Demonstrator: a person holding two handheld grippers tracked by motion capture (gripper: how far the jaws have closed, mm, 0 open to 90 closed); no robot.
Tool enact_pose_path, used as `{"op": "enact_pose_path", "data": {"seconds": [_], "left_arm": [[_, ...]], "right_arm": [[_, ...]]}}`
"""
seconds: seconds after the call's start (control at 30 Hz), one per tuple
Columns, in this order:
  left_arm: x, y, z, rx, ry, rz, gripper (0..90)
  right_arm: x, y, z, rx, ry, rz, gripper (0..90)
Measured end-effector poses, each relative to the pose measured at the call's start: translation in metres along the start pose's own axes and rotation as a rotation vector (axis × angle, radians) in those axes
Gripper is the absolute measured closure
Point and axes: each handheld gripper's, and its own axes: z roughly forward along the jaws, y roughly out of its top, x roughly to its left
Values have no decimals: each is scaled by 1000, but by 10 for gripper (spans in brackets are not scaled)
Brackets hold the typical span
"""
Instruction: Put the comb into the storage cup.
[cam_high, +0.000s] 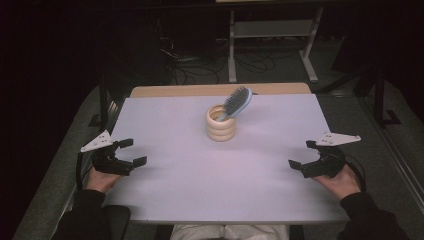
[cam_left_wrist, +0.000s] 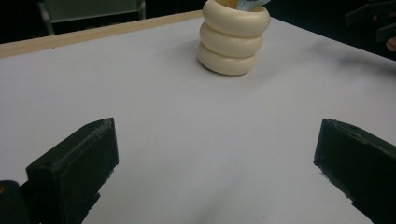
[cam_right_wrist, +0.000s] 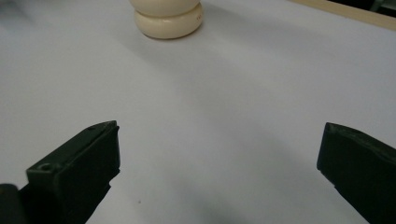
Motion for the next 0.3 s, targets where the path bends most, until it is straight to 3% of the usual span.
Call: {"op": "enact_pose_path", "data": {"seconds": [0.3], "left_arm": [[0,0,1,3,-6,5,0]], "right_arm": [[-3,-12,-2,19,-14,33,0]]}}
